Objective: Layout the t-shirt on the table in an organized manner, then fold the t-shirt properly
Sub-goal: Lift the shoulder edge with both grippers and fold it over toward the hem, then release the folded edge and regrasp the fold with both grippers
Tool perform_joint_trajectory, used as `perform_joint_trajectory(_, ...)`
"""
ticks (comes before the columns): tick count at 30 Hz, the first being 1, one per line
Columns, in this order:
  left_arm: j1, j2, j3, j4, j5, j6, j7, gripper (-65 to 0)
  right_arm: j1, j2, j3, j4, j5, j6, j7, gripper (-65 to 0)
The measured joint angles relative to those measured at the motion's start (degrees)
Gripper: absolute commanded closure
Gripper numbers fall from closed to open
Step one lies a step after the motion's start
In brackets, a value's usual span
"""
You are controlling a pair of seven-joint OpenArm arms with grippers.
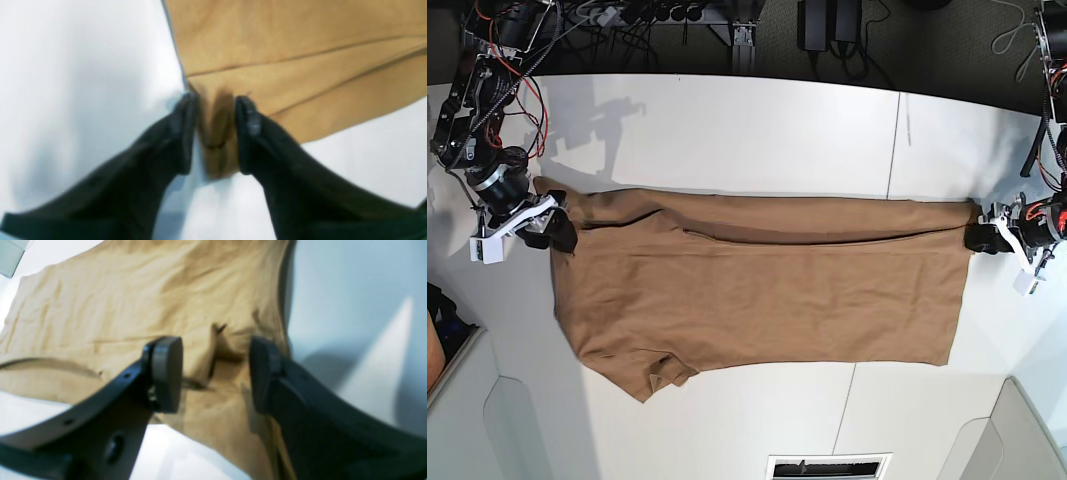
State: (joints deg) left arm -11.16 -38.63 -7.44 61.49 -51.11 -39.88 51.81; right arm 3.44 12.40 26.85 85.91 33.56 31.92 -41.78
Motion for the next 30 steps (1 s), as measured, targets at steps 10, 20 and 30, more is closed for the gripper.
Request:
perform_joint_trajectory(10, -0.2, -2.3, -4.2, 9.9, -8.2, 0.2, 1.9, -23.9, 0.0, 0.1, 0.9, 6.9, 1.4, 0.0, -0.5, -21.0)
perform_joint_trajectory(20, 2.8, 5.8, -2.4, 9.7, 1.6, 0.2, 0.4, 0.0, 0.1, 0.2, -0.6, -0.7, -5.4, 0.0, 3.0, 0.0)
perform_joint_trajectory(30, 2.4, 7.9, 6.1, 6.0, 10.5, -0.1, -4.3, 0.0, 0.1, 0.1, -1.2, -9.8, -6.8, 0.0, 4.7, 0.0)
